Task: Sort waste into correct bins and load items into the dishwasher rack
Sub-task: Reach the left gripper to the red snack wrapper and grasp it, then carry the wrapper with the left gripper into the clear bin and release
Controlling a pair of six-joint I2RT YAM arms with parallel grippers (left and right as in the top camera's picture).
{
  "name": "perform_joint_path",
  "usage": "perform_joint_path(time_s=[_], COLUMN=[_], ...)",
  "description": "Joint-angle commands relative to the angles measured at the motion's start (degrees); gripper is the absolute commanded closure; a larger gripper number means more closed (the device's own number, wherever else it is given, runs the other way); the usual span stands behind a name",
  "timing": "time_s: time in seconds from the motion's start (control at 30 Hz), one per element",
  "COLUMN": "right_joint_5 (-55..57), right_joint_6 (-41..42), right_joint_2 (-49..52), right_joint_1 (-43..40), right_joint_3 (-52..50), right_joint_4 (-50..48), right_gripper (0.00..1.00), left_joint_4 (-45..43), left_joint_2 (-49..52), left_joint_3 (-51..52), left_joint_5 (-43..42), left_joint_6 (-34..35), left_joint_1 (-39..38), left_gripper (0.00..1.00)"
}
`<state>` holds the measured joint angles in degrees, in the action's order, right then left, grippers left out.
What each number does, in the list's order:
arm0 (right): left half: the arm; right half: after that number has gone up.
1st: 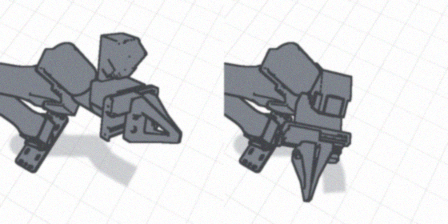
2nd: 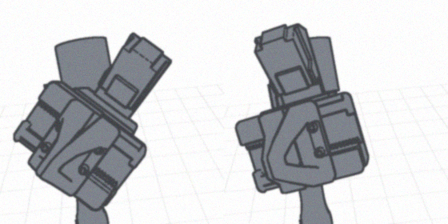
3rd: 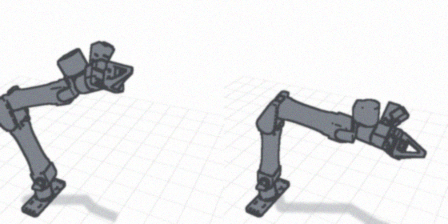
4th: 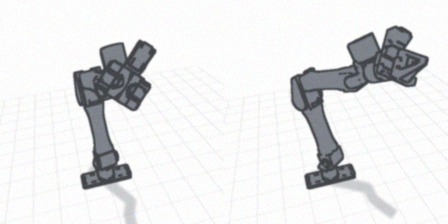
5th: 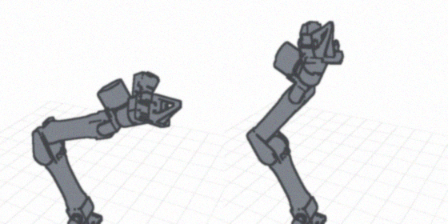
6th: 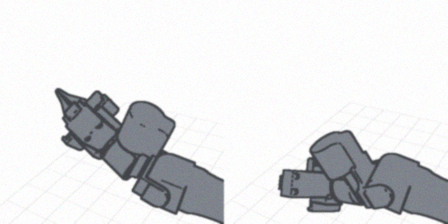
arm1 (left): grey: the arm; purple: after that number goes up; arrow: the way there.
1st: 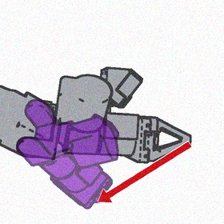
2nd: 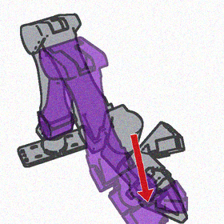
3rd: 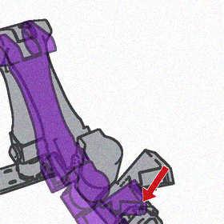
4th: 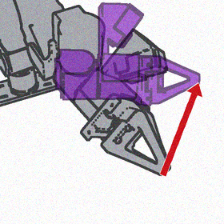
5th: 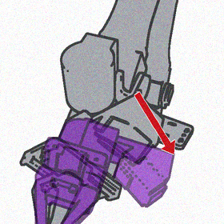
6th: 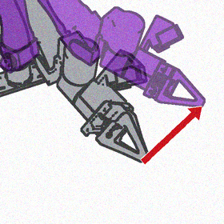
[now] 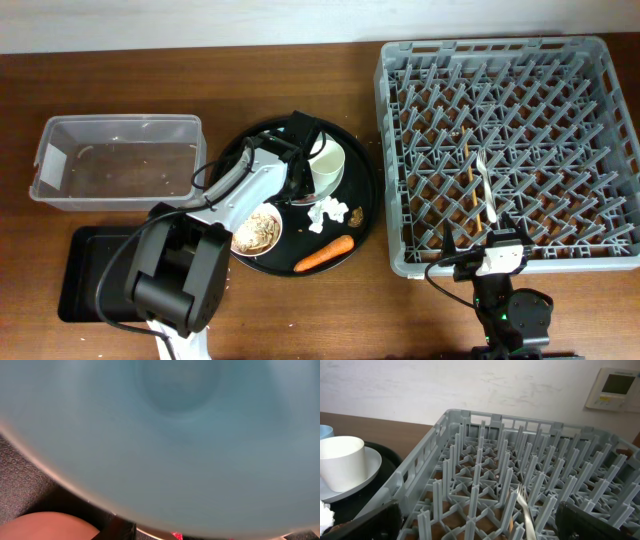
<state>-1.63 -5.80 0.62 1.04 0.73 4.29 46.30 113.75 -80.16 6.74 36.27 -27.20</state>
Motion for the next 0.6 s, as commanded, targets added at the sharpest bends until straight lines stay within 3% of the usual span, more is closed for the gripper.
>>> perform_joint_path(time_s=[0.0, 0.17, 0.33, 0.43, 0.57], right_joint_5=[-0.31, -0.31, -0.31, -0.31, -0.31], right_joint_6=[0.22, 0.22, 0.22, 0.22, 0.22], right_joint_2=[-0.42, -0.42, -0.42, -0.42, -0.42], right_joint_1=[-0.46, -0.46, -0.46, -0.46, -0.46], right_joint_3=[-0.42, -0.42, -0.42, -0.42, -0.42], right_joint_4=[0.04, 0.04, 0.04, 0.02, 0.04], right_gripper=[0.01, 0.01, 0.01, 0.01, 0.01], left_joint_4=[-0.07, -0.52, -3.08, -3.23, -2.99], left_joint_2=[0.76, 0.81, 0.81, 0.2, -4.79], left_joint_3=[-0.11, 1.05, 4.0, 3.93, 3.89], left_joint_5=[1.14, 1.25, 1.27, 1.33, 3.65], left_joint_6=[0.22, 0.26, 0.39, 0.37, 0.37], left_joint_1=[-0.02, -0.02, -0.02, 0.0, 0.0], left_gripper=[0.65, 0.74, 0.74, 1.0, 1.0])
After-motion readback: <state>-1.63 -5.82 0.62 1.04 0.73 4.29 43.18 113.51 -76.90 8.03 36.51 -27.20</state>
